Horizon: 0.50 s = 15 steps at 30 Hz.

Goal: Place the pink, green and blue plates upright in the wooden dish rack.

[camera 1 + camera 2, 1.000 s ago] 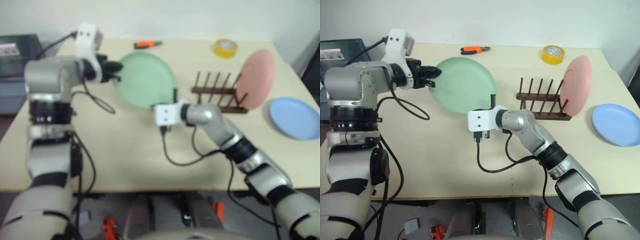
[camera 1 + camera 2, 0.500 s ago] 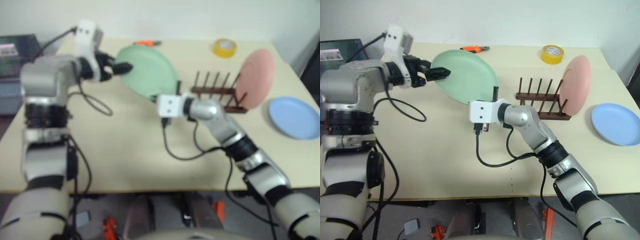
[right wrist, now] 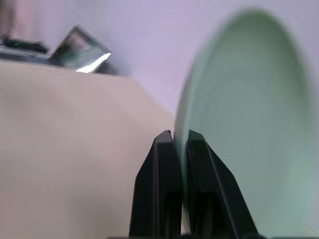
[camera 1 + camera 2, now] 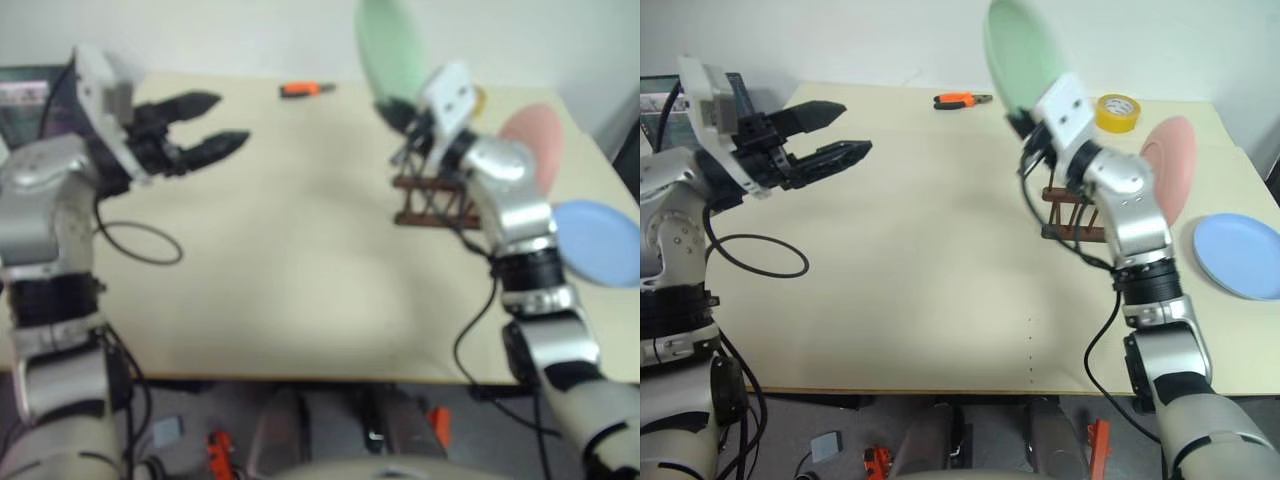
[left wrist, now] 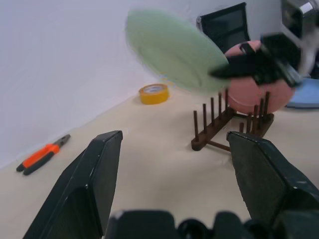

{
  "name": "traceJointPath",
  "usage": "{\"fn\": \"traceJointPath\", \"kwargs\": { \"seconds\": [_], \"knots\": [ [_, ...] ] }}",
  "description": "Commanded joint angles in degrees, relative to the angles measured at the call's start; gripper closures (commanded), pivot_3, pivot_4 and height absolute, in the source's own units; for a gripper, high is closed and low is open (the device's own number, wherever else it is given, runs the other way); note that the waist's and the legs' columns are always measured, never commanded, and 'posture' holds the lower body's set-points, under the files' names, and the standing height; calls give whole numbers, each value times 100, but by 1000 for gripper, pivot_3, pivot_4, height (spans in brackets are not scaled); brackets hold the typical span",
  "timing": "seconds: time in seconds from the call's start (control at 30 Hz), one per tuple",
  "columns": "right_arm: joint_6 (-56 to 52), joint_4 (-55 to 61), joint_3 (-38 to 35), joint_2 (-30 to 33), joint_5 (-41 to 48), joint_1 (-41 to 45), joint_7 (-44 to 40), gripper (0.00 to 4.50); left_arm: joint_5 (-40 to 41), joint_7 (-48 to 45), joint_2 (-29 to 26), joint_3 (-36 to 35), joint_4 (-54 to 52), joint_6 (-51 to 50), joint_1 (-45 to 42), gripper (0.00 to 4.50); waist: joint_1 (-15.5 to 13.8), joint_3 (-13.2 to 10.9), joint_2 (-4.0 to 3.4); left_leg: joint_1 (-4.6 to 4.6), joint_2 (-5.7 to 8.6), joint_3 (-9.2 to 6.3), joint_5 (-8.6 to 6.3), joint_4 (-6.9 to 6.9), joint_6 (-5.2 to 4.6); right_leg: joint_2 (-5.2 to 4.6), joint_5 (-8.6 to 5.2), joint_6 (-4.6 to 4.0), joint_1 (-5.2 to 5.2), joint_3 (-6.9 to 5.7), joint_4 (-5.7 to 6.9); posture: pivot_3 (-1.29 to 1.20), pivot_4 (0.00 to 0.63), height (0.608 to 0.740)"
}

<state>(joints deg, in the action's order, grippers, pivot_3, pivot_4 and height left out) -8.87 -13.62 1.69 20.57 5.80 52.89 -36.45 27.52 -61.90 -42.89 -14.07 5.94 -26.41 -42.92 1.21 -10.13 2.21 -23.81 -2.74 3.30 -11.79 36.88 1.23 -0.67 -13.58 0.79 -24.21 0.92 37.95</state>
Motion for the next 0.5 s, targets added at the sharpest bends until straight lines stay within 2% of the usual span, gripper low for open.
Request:
{"fn": "traceJointPath", "kwargs": {
  "seconds": [0.03,0.3,0.5],
  "knots": [
    [-90,256,-127,92,192,55,-118,4500,175,12,2,-86,-134,191,-197,844,38,0,0,0,2,-1,0,-2,0,4,-2,2,0,-1,0,0,150,740],
    [-1219,450,-1009,167,1234,288,86,4500,-135,-151,-111,349,-239,452,165,844,72,-1,-2,0,-5,-3,0,-13,1,35,-6,-8,-12,4,7,0,150,740],
    [-1471,552,-1064,205,1403,297,158,4500,-142,-155,-140,406,-244,512,209,844,70,-2,-2,-1,-5,0,0,-13,0,31,-9,-2,-12,6,4,0,150,740]
  ]
}}
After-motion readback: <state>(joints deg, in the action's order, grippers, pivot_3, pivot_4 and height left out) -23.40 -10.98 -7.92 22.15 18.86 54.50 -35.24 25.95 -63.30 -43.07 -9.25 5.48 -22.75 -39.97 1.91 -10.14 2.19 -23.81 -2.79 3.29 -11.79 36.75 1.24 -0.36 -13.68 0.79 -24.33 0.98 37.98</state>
